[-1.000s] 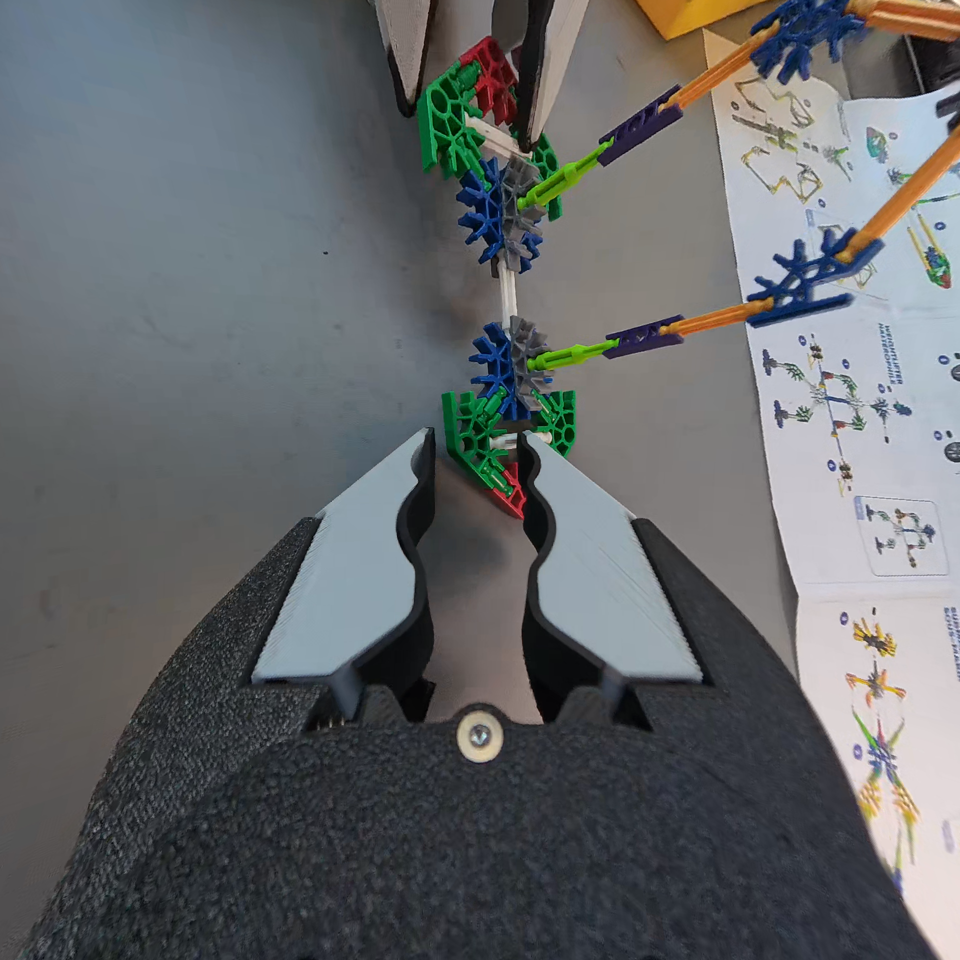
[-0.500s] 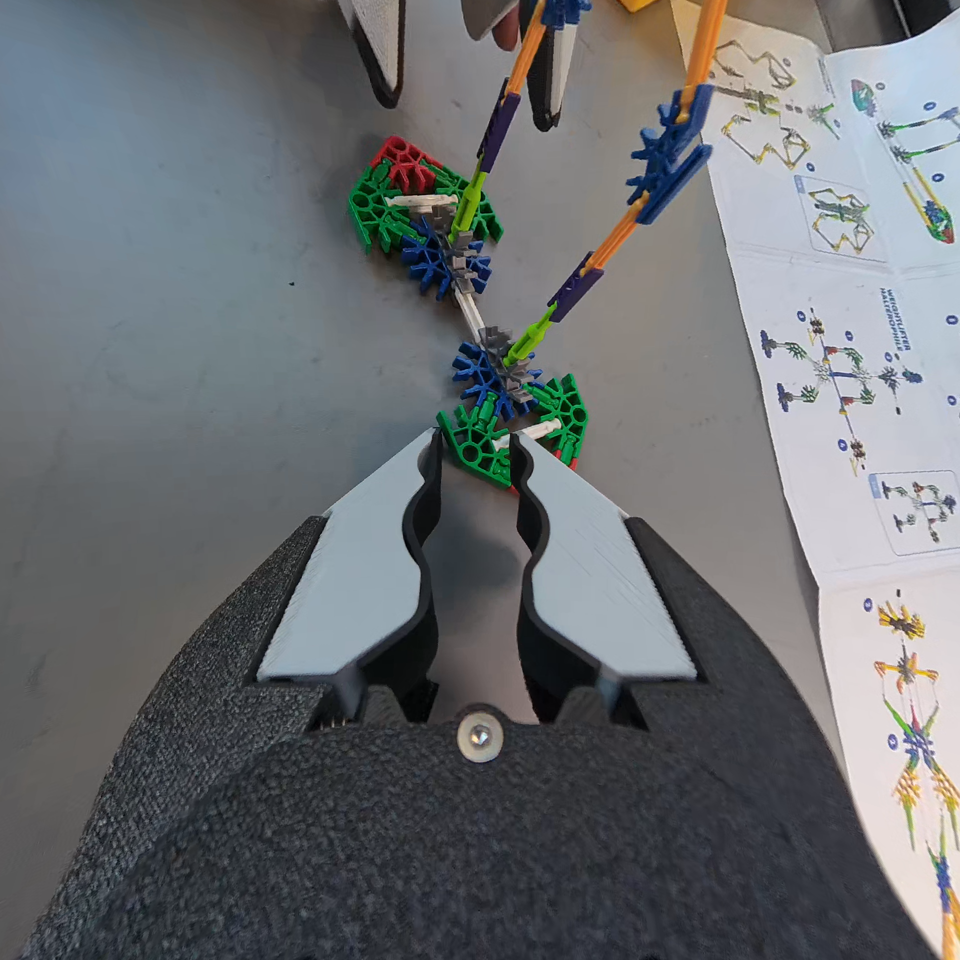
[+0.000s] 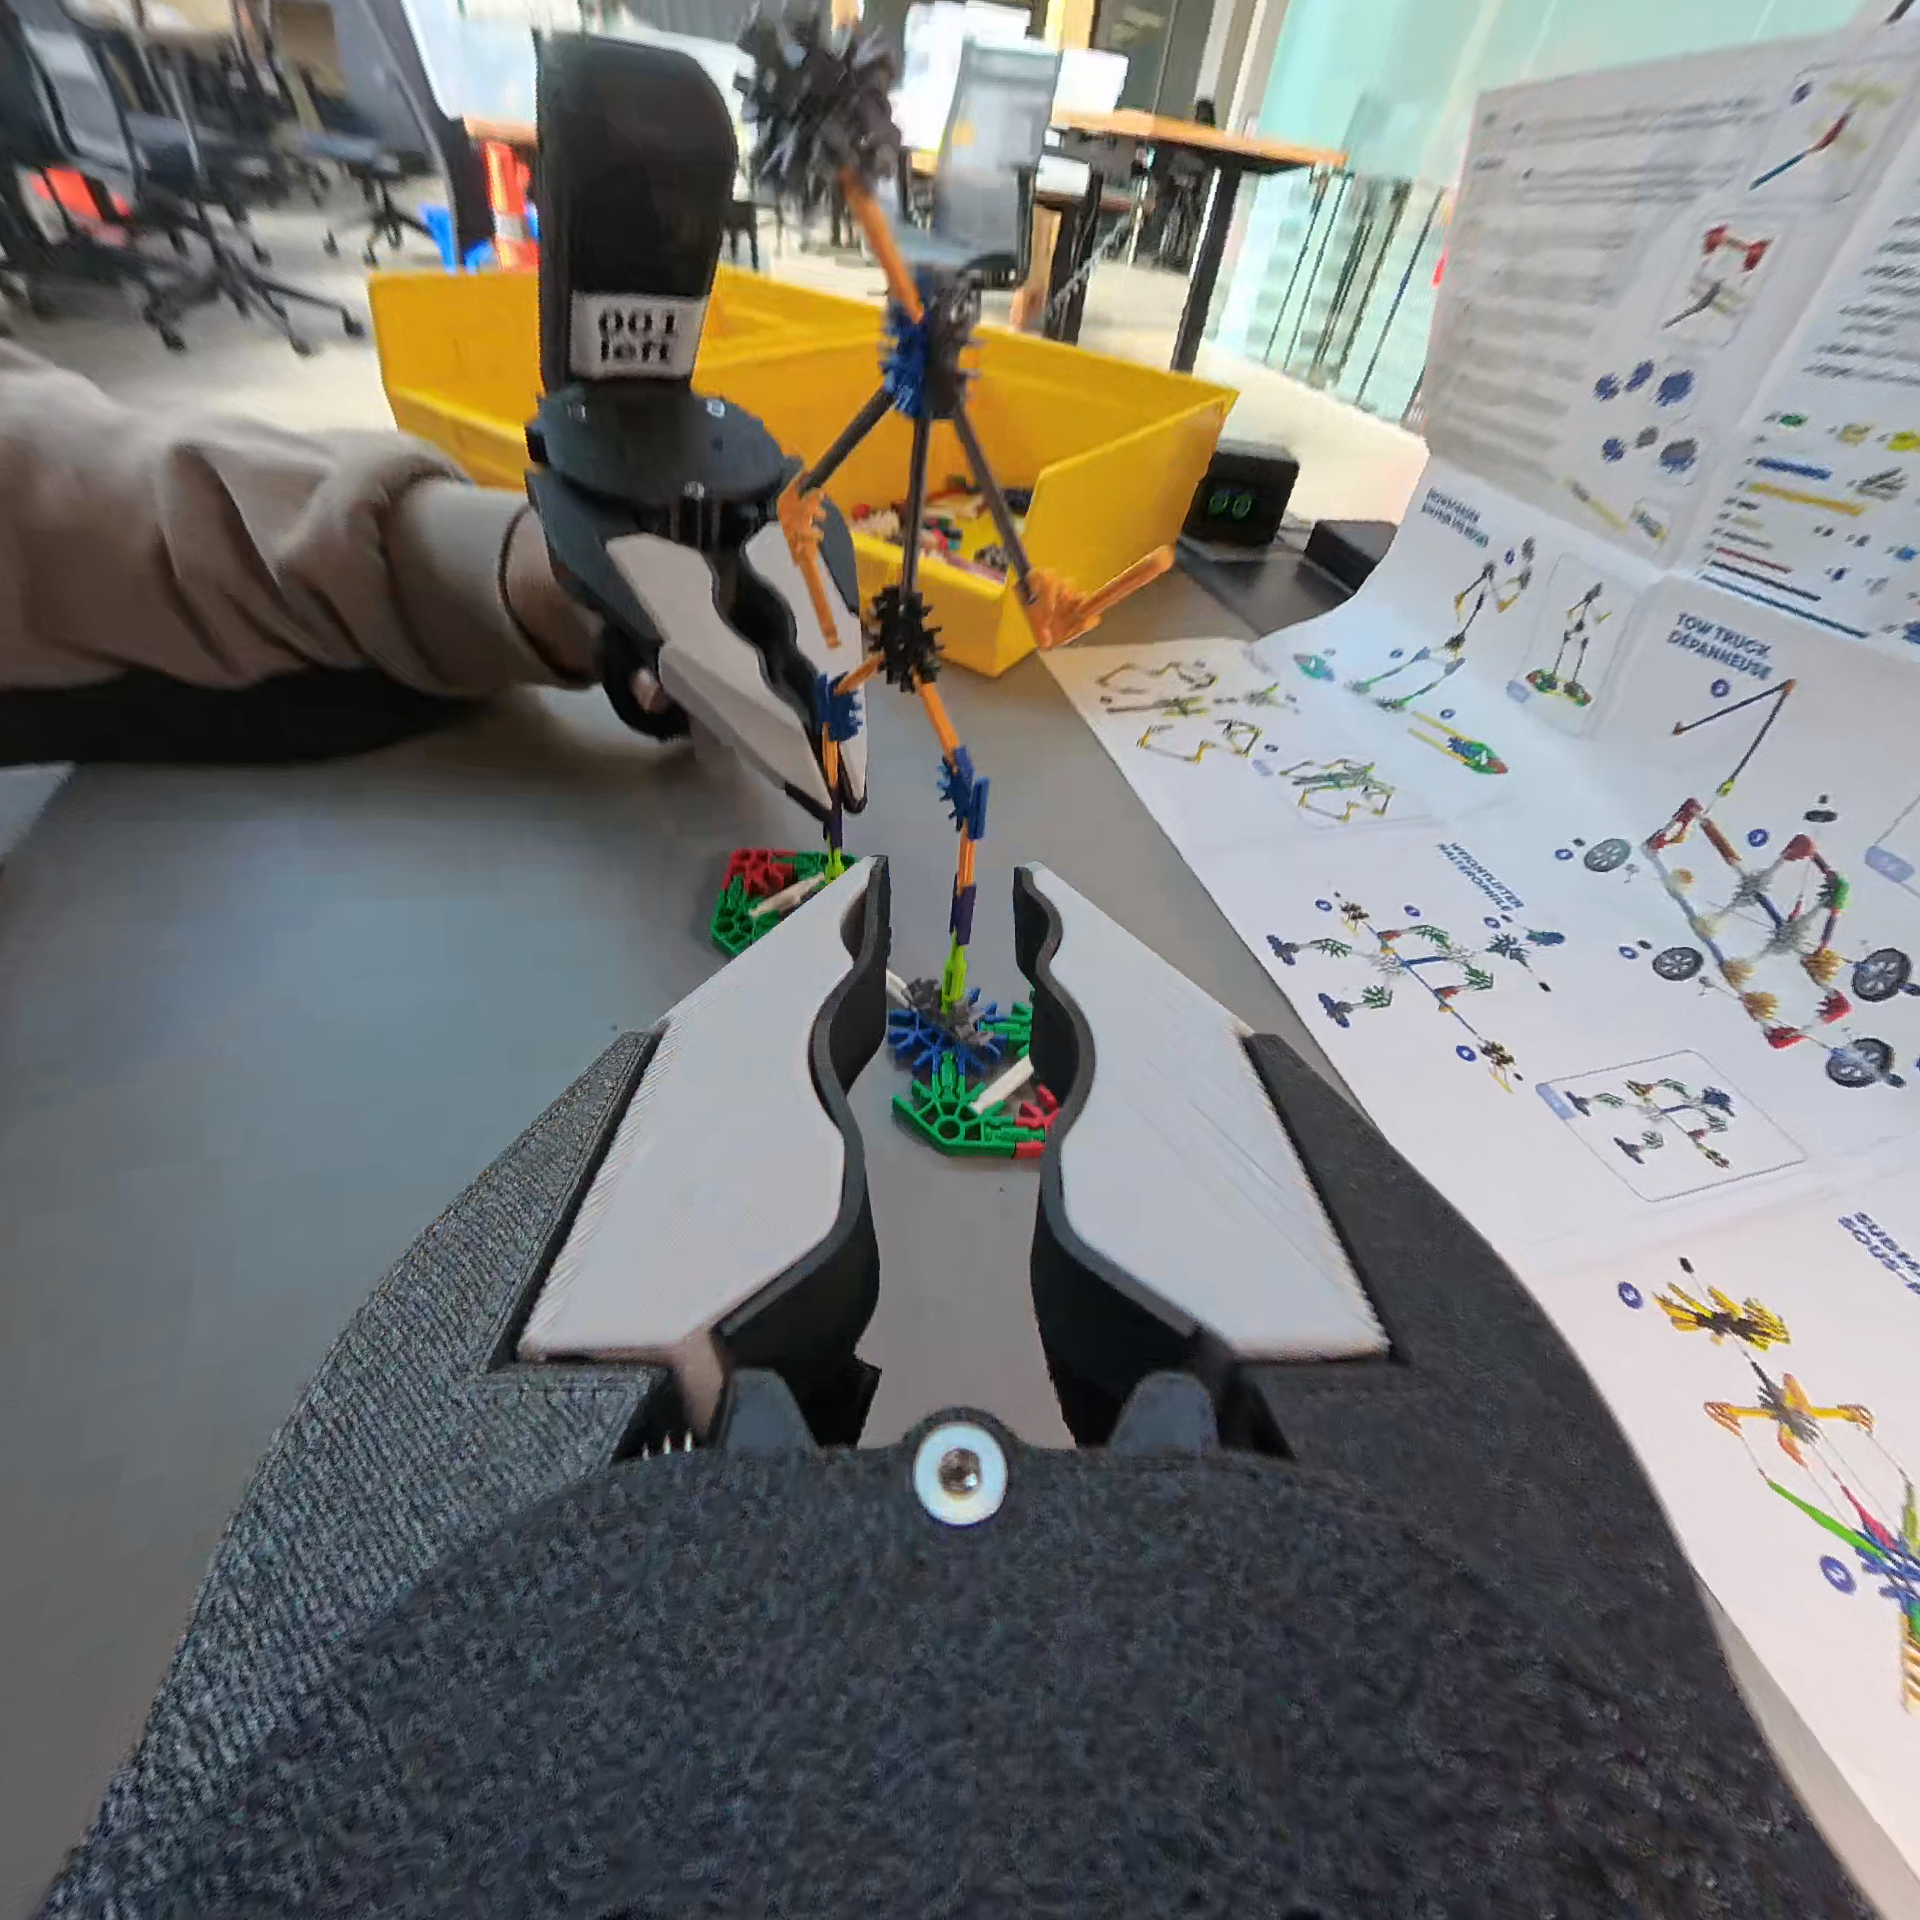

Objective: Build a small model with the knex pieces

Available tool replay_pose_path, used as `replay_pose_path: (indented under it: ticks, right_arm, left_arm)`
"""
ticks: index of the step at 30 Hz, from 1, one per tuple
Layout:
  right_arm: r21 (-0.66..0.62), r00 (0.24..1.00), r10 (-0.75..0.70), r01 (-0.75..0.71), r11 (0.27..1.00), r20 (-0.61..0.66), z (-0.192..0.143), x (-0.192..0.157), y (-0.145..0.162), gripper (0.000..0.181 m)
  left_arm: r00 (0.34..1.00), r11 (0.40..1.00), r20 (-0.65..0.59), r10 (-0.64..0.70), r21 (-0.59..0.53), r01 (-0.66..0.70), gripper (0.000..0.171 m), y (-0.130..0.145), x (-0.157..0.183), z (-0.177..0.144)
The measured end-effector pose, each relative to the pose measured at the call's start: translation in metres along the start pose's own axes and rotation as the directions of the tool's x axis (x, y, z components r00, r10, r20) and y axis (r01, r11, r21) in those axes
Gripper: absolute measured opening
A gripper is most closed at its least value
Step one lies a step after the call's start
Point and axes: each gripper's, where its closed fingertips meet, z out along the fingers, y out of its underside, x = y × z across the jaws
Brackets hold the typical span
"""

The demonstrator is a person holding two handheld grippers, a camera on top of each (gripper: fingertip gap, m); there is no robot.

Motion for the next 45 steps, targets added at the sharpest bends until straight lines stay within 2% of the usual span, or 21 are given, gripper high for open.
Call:
replay_pose_path:
  ticks: [4,11,16,22,23,24,25,30,36,42,43,45]
  right_arm:
    - [0.099,0.996,0.088,-0.087,0.991,-0.009,-0.003,0.007,-0.013,0.022]
    - [0.134,0.987,0.161,-0.157,0.978,-0.019,0.007,0.015,-0.018,0.030]
    - [0.078,0.985,0.169,-0.171,0.982,0.031,0.019,0.002,-0.004,0.030]
    - [-0.032,0.993,0.102,-0.101,0.994,0.061,0.034,-0.013,0.007,0.029]
    - [-0.054,0.994,0.092,-0.088,0.995,0.063,0.037,-0.014,0.009,0.023]
    - [-0.070,0.995,0.081,-0.076,0.995,0.066,0.039,-0.016,0.011,0.009]
    - [-0.076,0.996,0.074,-0.069,0.995,0.059,0.039,-0.015,0.012,0.007]
    - [-0.084,0.972,0.220,-0.213,0.974,0.087,0.036,-0.015,0.013,0.002]
    - [-0.081,0.922,0.364,-0.356,0.931,0.136,0.033,-0.019,0.013,0.003]
    - [-0.089,0.922,0.335,-0.324,0.942,0.193,0.036,-0.032,0.011,0.006]
    - [-0.069,0.930,0.306,-0.298,0.952,0.204,0.035,-0.035,0.007,0.008]
    - [-0.006,0.947,0.240,-0.244,0.970,0.216,0.034,-0.039,-0.004,0.017]
  left_arm:
    - [1.000,1.000,-0.005,0.002,-0.001,-0.002,0.002,0.000,0.002,0.001]
    - [1.000,1.000,-0.013,-0.012,0.002,0.012,0.002,0.000,0.004,0.002]
    - [0.993,0.997,-0.083,-0.083,-0.003,0.083,0.003,0.000,0.013,0.004]
    - [0.984,0.995,-0.144,-0.104,-0.014,0.103,0.003,-0.001,0.023,0.006]
    - [0.984,0.994,-0.144,-0.106,-0.014,0.105,0.003,-0.001,0.023,0.006]
    - [0.984,0.994,-0.144,-0.107,-0.014,0.106,0.003,-0.001,0.023,0.006]
    - [0.985,0.994,-0.137,-0.106,-0.014,0.105,0.003,-0.001,0.021,0.005]
    - [0.992,0.992,-0.035,-0.120,-0.029,0.119,0.006,0.005,0.002,0.004]
    - [0.996,0.996,-0.016,-0.086,-0.038,0.086,0.011,0.006,0.003,0.007]
    - [0.997,0.998,-0.045,-0.063,-0.014,0.063,0.009,0.000,0.012,0.010]
    - [0.997,0.998,-0.049,-0.055,-0.023,0.054,0.004,0.002,0.013,0.011]
    - [0.997,0.999,-0.060,-0.050,-0.024,0.049,0.004,0.001,0.016,0.012]
